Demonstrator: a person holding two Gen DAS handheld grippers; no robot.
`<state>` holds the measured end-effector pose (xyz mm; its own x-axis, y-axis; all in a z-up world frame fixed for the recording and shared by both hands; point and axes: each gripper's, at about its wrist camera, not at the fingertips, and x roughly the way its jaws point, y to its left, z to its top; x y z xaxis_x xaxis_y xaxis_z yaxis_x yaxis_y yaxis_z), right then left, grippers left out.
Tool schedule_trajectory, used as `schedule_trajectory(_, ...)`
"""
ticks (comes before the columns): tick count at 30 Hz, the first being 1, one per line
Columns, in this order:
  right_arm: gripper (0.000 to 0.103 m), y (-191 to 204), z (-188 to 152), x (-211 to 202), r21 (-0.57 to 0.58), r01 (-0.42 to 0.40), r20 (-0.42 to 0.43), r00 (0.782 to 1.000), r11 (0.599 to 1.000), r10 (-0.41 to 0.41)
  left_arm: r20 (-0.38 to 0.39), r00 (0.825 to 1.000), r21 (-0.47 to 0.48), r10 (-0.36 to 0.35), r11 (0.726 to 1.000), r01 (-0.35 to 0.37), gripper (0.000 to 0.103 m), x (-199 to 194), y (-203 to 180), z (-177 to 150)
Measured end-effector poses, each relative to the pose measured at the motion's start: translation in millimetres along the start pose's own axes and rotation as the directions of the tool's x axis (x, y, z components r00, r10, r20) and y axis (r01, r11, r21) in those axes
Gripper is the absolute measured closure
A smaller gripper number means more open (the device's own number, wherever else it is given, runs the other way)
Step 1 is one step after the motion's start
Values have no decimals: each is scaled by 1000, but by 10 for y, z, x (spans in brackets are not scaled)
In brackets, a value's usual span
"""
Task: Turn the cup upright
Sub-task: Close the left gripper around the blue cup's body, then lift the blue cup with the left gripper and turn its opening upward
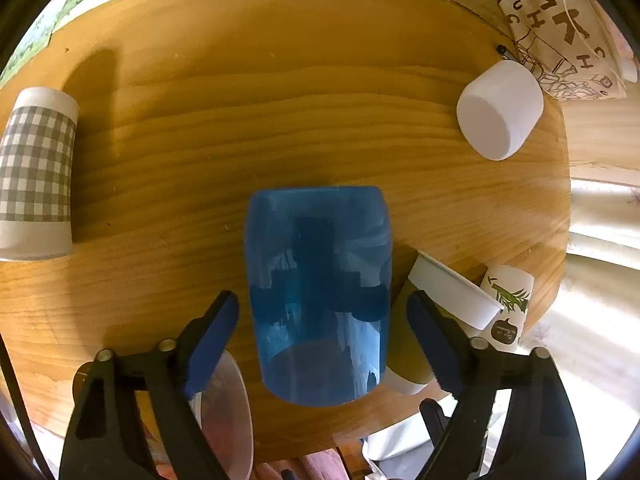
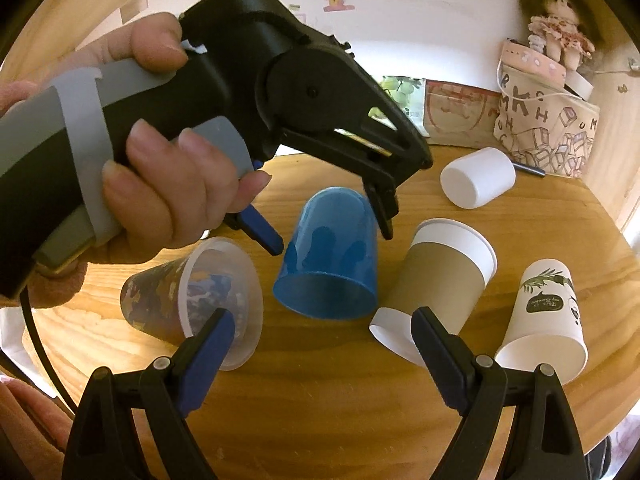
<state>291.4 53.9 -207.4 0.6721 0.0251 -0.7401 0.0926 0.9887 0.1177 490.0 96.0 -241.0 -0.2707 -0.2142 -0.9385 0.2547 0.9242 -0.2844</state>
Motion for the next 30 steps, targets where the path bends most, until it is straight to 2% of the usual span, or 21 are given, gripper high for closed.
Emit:
schedule_trajectory(3,13,-24,3,0,4,-4,1,1000,1000,4,-15,1000,6,5,1000,-4,28,51,-10,-22)
schedule_trajectory(9,13,-43,15,-9,25,-2,3,1000,1000,2,-10,1000,21,5,1000,-4,28,28,28,-28)
schedule_trajectory(18,13,-19,-23,-1,34,10,-15,1000,999,-9,-2,999,147,45,988,-44,28,-27,-135,-37)
schedule_trajectory(24,13,34,-37,-44,17,25,-20,999,1000,-25,67,995,277,78,956,-93,28,-189,-294,-97)
schedule_trajectory(30,13,95,-41,-120,-7,49,-11,999,999,-49,136,988,403,72,907,-122,29,-385,-415,-283)
